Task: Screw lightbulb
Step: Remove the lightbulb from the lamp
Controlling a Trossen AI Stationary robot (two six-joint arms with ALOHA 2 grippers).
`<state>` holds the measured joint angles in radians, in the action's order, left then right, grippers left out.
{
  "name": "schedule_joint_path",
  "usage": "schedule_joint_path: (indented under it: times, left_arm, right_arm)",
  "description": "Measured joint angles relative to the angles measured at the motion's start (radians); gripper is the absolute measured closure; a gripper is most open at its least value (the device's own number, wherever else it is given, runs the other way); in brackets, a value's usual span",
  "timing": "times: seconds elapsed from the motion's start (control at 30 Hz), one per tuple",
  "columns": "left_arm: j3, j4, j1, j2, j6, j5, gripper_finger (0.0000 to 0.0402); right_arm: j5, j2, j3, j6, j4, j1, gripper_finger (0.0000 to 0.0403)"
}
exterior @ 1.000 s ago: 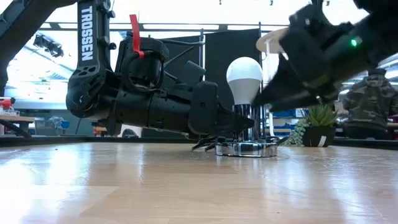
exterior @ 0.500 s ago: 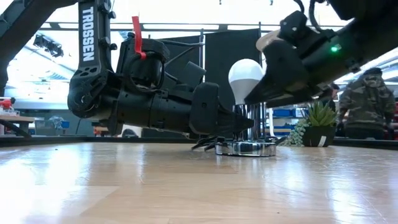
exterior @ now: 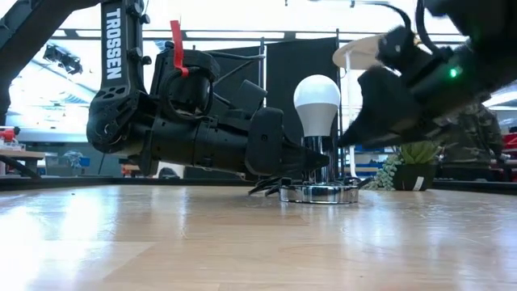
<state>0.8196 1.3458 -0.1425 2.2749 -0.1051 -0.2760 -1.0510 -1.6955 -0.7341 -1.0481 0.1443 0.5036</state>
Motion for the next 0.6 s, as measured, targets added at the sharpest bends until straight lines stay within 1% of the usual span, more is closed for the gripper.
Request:
schedule_joint_path:
  times: [0.13, 0.2, 0.27, 0.37, 0.5, 0.6]
  left_arm:
    - [0.0, 0.0, 0.0, 0.0, 0.0, 0.0, 0.0219]
    - [0.0, 0.0, 0.0, 0.0, 0.0, 0.0, 0.0219]
    - [0.0, 0.0, 0.0, 0.0, 0.0, 0.001, 0.0219]
    - [0.0, 0.0, 0.0, 0.0, -0.003, 0.0, 0.0219]
    - [0.0, 0.001, 0.0, 0.0, -0.007, 0.003, 0.0219]
    - [0.0, 0.001, 0.001, 0.0, -0.006, 0.0, 0.0219]
  right_arm:
    - [0.036, 0.0, 0.0, 0.264, -0.225, -0.011, 0.0058]
    - [0.048, 0.0, 0.0, 0.351, -0.295, -0.024, 0.0058]
    - [0.047, 0.0, -0.001, 0.382, -0.306, -0.035, 0.0058]
    - [0.031, 0.0, -0.001, 0.344, -0.257, -0.055, 0.0058]
    - [0.002, 0.002, -0.006, 0.208, -0.152, -0.05, 0.0058]
    - [-0.055, 0.002, -0.004, 0.095, -0.046, -0.029, 0.0065]
